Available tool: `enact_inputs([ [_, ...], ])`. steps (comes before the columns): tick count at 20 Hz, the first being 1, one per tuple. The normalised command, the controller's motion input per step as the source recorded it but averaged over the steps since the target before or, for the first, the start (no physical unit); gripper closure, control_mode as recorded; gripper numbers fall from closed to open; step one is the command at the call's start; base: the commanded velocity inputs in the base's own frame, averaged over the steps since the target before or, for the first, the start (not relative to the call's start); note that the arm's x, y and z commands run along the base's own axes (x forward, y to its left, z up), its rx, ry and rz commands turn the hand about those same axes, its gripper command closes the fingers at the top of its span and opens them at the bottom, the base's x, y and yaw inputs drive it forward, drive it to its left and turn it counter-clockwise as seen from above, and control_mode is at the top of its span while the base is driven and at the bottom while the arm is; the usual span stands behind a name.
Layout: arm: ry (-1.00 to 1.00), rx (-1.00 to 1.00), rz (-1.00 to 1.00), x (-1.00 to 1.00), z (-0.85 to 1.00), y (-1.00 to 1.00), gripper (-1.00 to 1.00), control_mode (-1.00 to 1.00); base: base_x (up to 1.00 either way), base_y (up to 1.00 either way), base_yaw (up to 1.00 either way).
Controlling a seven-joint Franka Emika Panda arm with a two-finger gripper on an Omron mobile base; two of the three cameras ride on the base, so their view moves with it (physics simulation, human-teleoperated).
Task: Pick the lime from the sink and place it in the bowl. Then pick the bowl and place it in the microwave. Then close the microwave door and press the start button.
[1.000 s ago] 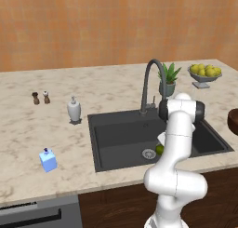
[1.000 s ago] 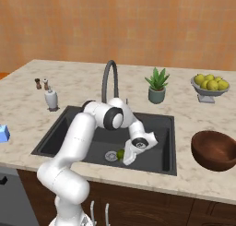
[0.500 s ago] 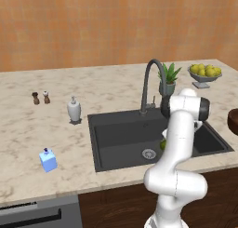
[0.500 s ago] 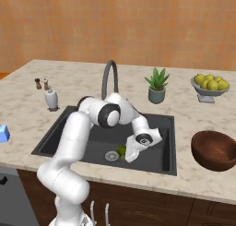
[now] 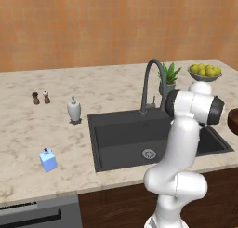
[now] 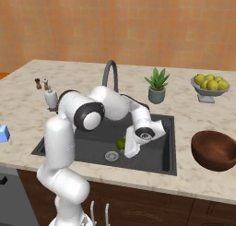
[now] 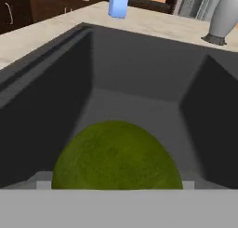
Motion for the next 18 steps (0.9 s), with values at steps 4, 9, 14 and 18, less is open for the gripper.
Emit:
enact_inputs([
  [4, -0.08, -0.12, -0.03, -0.56, 1.00, -0.01, 1.00, -1.00, 0.00, 0.00, 0.00],
  [9, -0.01, -0.37, -0.08, -0.45, 1.00, -0.10, 1.00, -1.00, 0.00, 0.00, 0.00],
  [14, -0.03, -0.54, -0.16, -0.32, 0.75, 0.00, 1.00, -1.00, 0.00, 0.00, 0.00],
  [18, -0.01, -0.59, -0.16, -0.20, 0.59, -0.09, 1.00, -1.00, 0.00, 0.00, 0.00],
])
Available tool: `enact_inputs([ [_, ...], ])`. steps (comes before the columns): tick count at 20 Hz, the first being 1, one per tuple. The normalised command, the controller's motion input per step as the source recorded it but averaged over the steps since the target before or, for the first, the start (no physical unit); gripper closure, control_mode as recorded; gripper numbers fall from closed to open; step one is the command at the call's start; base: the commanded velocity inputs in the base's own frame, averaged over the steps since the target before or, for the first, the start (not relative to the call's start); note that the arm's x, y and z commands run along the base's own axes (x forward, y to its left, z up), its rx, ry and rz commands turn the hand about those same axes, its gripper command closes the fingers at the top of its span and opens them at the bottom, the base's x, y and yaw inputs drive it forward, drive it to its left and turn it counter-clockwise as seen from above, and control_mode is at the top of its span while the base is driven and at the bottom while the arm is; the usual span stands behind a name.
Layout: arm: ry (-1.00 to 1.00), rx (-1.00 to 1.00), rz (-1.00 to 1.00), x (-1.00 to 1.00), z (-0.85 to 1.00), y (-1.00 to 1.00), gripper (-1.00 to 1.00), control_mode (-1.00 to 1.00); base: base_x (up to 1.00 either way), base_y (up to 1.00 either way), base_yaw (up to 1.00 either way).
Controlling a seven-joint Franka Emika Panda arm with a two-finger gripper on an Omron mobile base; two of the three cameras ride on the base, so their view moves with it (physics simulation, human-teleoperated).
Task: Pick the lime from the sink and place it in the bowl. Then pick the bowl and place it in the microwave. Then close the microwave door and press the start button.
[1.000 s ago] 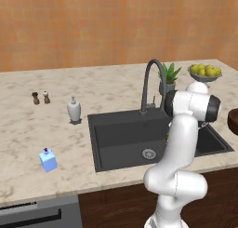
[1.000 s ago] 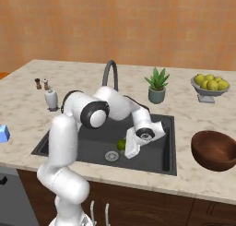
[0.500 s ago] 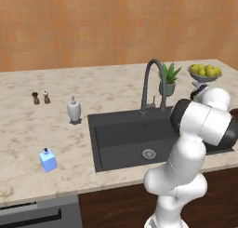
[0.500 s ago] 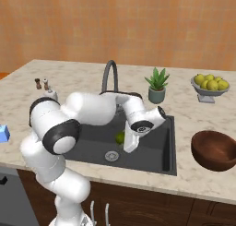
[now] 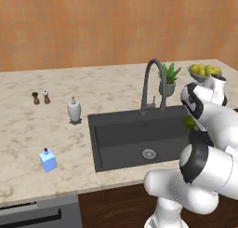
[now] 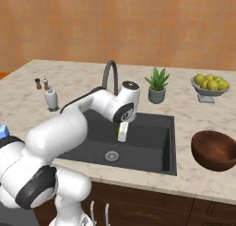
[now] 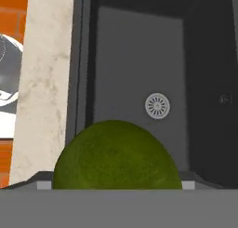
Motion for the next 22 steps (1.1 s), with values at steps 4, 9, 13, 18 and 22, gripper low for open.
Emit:
enact_inputs([
  [4, 0.02, -0.55, -0.10, -0.06, 0.74, -0.47, 1.00, -1.00, 0.00, 0.00, 0.00],
  [9, 0.08, -0.46, 0.00, 0.00, 0.62, -0.63, 1.00, -1.00, 0.00, 0.00, 0.00],
  [13, 0.11, -0.36, 0.00, 0.00, 0.22, -0.69, 1.00, -1.00, 0.00, 0.00, 0.00],
  [18, 0.00, 0.03, 0.08, 0.01, 0.10, -0.91, 1.00, -1.00, 0.00, 0.00, 0.00],
  [22, 0.00, 0.12, 0.17, 0.00, 0.11, -0.99, 1.00, -1.00, 0.00, 0.00, 0.00],
])
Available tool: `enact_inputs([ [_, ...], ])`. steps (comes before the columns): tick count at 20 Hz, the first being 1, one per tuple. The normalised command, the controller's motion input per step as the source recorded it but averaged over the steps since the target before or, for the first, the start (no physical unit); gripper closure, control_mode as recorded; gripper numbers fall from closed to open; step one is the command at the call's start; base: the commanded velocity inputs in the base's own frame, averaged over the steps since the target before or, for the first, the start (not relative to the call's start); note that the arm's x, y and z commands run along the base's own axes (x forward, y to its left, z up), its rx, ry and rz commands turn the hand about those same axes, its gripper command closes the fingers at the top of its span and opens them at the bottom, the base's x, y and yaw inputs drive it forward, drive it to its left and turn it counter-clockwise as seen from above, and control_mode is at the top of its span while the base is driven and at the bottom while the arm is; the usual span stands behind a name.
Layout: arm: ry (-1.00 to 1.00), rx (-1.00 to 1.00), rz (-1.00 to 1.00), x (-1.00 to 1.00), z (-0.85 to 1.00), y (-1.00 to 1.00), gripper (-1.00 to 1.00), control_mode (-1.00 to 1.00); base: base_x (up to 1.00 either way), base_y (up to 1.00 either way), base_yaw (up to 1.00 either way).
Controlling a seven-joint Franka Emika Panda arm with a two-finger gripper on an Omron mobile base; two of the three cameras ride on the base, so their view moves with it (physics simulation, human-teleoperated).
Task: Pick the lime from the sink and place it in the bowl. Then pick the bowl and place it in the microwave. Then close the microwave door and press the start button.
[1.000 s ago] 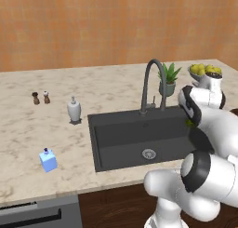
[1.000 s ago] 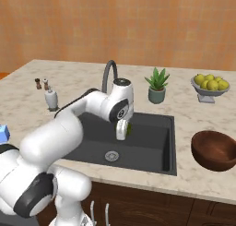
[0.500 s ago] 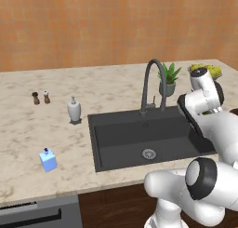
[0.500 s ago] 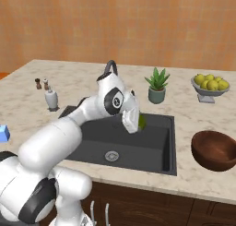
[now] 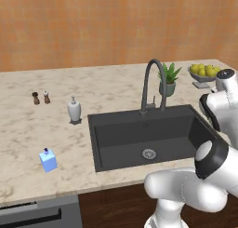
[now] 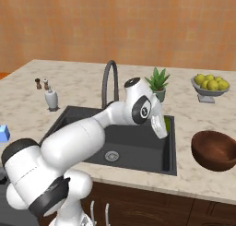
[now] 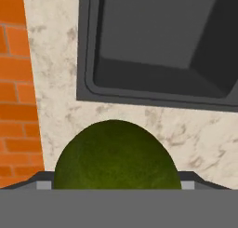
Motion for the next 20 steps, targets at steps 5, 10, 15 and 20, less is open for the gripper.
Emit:
enact_inputs([
  [5, 0.00, 0.07, 0.05, 0.08, 0.00, -0.68, 1.00, -1.00, 0.00, 0.00, 0.00],
  [10, 0.00, 0.03, 0.00, 0.12, 0.00, -0.47, 1.00, -1.00, 0.00, 0.00, 0.00],
  [15, 0.00, 0.13, 0.00, 0.09, 0.00, -0.46, 1.00, -1.00, 0.00, 0.00, 0.00],
  [20, 0.00, 0.17, 0.00, 0.14, 0.00, -0.27, 1.00, -1.00, 0.00, 0.00, 0.00],
])
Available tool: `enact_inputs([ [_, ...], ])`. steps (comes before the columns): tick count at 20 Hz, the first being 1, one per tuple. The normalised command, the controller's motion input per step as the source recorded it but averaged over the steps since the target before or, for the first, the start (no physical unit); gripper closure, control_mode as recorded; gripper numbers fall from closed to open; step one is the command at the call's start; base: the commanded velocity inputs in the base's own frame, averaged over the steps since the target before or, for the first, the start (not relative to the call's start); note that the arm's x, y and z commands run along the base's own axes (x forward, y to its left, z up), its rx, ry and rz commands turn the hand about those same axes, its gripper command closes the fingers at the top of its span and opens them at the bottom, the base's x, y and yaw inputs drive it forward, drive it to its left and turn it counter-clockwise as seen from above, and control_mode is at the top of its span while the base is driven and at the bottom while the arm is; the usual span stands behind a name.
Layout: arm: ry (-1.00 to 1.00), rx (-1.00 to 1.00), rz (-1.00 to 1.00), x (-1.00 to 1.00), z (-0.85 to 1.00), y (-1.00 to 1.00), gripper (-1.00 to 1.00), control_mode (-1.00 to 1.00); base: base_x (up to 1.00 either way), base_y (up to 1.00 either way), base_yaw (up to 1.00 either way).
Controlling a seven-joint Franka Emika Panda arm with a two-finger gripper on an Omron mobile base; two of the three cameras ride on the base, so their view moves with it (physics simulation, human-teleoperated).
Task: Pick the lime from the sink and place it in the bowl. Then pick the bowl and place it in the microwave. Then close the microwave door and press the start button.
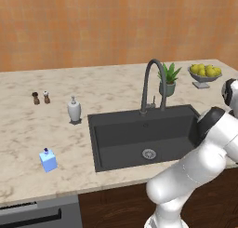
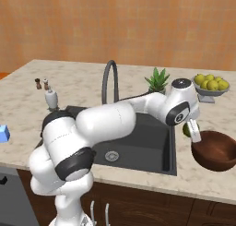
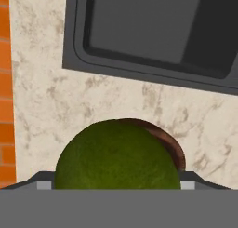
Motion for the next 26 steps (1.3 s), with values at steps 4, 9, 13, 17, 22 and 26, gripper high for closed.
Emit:
enact_inputs([
  [4, 0.00, 0.13, 0.00, 0.29, 0.00, -0.27, 1.00, -1.00, 0.00, 0.00, 0.00],
  [9, 0.03, 0.01, 0.00, 0.24, -0.02, -0.25, 1.00, -1.00, 0.00, 0.00, 0.00],
  [13, 0.03, 0.00, 0.00, 0.11, -0.08, -0.28, 1.00, -1.00, 0.00, 0.00, 0.00],
  [17, 0.06, 0.02, 0.00, 0.16, -0.25, -0.31, 1.00, -1.00, 0.00, 0.00, 0.00],
  [22, 0.05, 0.05, 0.00, 0.18, -0.43, -0.06, 1.00, -1.00, 0.00, 0.00, 0.00],
  [26, 0.04, 0.04, 0.00, 0.07, -0.35, -0.20, 1.00, -1.00, 0.00, 0.00, 0.00],
])
